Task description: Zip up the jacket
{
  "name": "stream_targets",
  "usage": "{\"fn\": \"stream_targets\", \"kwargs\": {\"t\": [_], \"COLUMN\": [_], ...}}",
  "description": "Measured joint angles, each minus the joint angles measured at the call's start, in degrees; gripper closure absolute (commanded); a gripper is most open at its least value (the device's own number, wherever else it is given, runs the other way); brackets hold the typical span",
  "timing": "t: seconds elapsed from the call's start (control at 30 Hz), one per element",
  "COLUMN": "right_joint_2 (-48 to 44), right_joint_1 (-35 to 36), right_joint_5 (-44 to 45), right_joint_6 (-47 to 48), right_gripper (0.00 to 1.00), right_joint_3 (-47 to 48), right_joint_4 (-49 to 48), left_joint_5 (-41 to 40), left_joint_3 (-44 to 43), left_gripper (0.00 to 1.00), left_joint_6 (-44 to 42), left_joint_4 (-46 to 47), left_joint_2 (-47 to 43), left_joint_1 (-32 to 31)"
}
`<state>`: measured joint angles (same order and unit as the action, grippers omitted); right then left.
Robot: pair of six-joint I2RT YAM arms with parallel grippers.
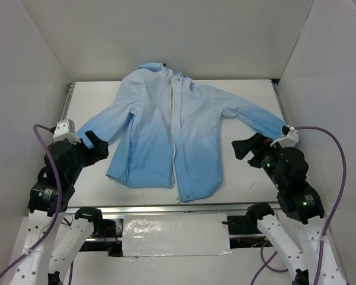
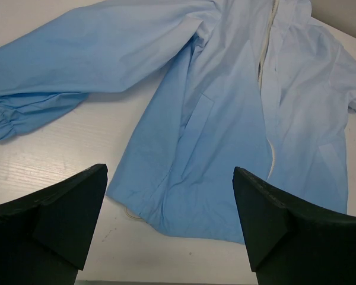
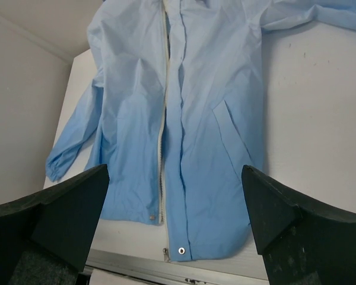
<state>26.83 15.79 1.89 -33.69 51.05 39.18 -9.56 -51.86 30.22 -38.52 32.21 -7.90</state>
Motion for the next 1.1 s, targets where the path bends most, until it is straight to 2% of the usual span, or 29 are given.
{"fn": "stream_targets", "kwargs": {"t": [0.2, 0.33, 0.4, 0.57, 0.63, 0.67, 0.8, 1.1], "right_joint_2": [-0.9, -1.2, -0.4, 2.7, 3.1, 3.2, 3.3, 4.0], "right_joint_1": [0.1, 0.2, 0.2, 0.2, 0.2, 0.2, 0.2, 0.5], "right_joint_5": [3.7, 5.1, 5.3, 4.9, 4.6, 4.5, 3.5, 1.7], "right_joint_6": [-1.1, -1.5, -1.6, -1.6, -1.5, -1.4, -1.1, -0.6], "right_gripper": [0.0, 0.0, 0.0, 0.0, 0.0, 0.0, 0.0, 0.0], "right_joint_3": [0.0, -0.5, -0.8, -0.9, -1.1, -1.3, -1.4, -2.2], "right_joint_4": [0.9, 0.9, 1.2, 1.6, 1.6, 1.6, 1.6, 1.4], "left_joint_5": [0.4, 1.0, -1.2, -9.4, -11.0, -11.7, -11.8, -11.9], "left_joint_3": [-0.4, -4.5, -5.4, -4.9, -4.2, -3.1, 1.5, 0.9], "left_gripper": [0.01, 0.0, 0.01, 0.03, 0.04, 0.08, 0.11, 0.13], "left_joint_6": [0.0, 0.7, 3.0, 10.7, 13.9, 15.3, 18.3, 21.6], "left_joint_4": [-0.1, -0.7, 1.0, 3.9, 5.3, 6.3, 8.1, 13.0], "left_joint_2": [2.9, 10.4, 14.3, 27.5, 34.8, 37.7, 44.7, 52.8], "left_joint_1": [0.0, -1.5, -7.7, -33.4, -40.2, -42.1, -44.9, -48.2]}}
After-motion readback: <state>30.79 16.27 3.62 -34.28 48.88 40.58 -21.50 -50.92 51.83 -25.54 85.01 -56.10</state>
